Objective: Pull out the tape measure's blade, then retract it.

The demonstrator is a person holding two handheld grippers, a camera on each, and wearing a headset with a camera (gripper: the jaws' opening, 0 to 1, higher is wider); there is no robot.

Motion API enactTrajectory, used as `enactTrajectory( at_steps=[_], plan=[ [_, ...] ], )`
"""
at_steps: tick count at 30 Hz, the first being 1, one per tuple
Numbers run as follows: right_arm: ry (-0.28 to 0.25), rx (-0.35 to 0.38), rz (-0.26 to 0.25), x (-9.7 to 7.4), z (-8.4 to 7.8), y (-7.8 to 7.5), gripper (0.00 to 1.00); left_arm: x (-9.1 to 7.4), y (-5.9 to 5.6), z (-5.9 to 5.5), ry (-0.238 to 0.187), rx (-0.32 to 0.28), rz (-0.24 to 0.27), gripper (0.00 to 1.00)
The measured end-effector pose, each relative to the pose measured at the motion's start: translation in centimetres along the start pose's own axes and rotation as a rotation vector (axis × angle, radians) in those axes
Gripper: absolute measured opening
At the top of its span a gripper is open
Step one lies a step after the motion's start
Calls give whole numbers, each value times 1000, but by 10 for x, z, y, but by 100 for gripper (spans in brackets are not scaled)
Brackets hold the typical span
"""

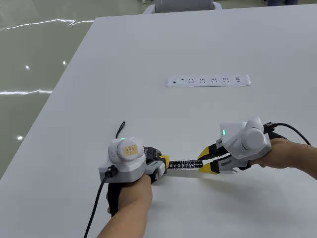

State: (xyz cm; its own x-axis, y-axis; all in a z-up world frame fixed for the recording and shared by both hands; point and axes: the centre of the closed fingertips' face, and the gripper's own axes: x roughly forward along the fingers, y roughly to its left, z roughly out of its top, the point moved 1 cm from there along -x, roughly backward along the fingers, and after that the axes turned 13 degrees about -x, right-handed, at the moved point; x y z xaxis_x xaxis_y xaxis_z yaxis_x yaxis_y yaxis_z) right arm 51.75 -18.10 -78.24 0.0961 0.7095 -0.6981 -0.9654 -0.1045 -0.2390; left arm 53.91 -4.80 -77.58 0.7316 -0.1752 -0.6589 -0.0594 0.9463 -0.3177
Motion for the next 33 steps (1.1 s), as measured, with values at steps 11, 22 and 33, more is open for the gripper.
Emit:
enactTrajectory(
  at_steps=[11, 22, 33],
  plan=[
    [-4, 0, -2, 4, 4, -1, 14, 0, 1, 0, 1, -2, -1, 61],
    [-9, -1, -1, 10, 8, -3, 14, 0, 1, 0, 1, -7, -3, 61],
    [-10, -1, 1, 15, 12, -3, 14, 0, 2, 0, 2, -6, -5, 61]
  ],
)
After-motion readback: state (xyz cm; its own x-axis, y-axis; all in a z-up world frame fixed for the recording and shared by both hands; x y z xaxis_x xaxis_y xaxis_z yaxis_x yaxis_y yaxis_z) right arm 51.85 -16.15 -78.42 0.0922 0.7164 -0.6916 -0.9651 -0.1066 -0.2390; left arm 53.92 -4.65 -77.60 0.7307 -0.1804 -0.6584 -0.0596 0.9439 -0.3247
